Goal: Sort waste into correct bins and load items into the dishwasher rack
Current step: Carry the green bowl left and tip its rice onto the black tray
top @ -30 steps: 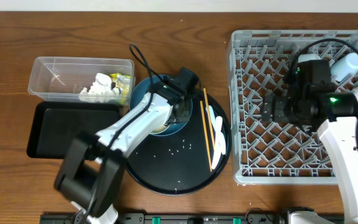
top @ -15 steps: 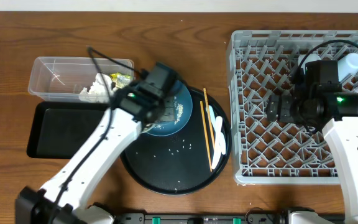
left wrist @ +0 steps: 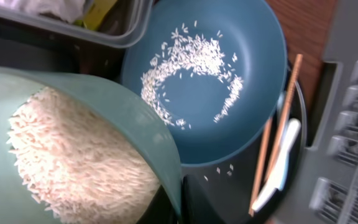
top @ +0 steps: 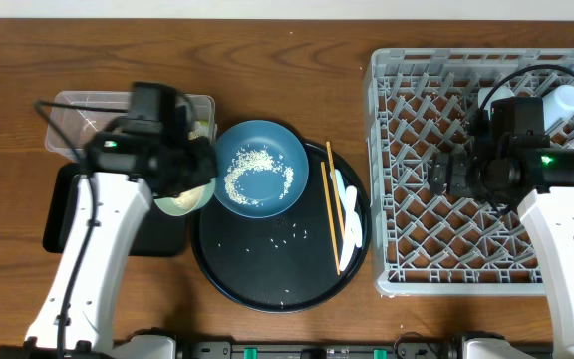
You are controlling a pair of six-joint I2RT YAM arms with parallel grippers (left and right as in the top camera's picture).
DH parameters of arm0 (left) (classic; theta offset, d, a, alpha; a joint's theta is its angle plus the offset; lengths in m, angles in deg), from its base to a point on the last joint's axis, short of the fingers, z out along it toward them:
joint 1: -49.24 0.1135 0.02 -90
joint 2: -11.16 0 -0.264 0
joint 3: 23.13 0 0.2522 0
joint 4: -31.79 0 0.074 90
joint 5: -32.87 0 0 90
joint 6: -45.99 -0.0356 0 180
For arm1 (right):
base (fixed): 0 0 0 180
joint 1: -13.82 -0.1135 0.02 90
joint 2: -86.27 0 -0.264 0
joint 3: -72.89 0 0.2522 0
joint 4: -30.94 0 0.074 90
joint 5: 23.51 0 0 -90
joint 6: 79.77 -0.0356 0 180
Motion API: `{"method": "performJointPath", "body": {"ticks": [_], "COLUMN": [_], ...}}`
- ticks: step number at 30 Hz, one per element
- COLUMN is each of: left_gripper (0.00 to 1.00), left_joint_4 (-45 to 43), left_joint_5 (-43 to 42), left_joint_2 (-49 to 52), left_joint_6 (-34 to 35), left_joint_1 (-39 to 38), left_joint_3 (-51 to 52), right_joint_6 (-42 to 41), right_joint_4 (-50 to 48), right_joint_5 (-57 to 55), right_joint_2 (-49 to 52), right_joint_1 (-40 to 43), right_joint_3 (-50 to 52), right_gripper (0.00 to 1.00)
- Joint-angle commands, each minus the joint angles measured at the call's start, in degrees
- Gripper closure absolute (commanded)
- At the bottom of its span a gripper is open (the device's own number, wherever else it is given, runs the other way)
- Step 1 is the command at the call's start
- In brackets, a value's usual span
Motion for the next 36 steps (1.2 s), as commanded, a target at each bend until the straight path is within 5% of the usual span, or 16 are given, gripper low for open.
{"method": "performJointPath", "body": {"ticks": [1,10,18,31,36], "left_gripper": [0.94,0.94,0.94,0.94,0.94], "left_joint_4": [1.3,1.0,-6.5,-18.3,-18.6], "left_joint_5": [-12.1,-32.5,-45.8,-65.9,-66.9], "left_joint_2": [-0.9,-0.9,-0.6,5.8,6.4], "left_joint_6": [-8.6,-21.0,-24.1,-24.1,-24.1], "left_joint_1": [6.2,23.8,35.0,39.0,39.0], "left_joint_3": [0.6,7.1,16.2,21.9,21.9], "right_joint_6": [0.4,0.4,0.4,0.4,0.4], "right_joint_4": [0.2,0.1,0.1,0.2,0.3], "right_joint_5": [-0.2,-0.2,-0.2,-0.2,-0.2], "right_joint_2": [-0.3,-0.3,-0.3,-0.3,-0.3], "right_joint_1": [0.8,0.9,0.8,0.8,0.8], "right_joint_3": [-0.1,-0.1,-0.1,-0.1,-0.1], "right_gripper": [0.01,0.01,0.01,0.01,0.01]}}
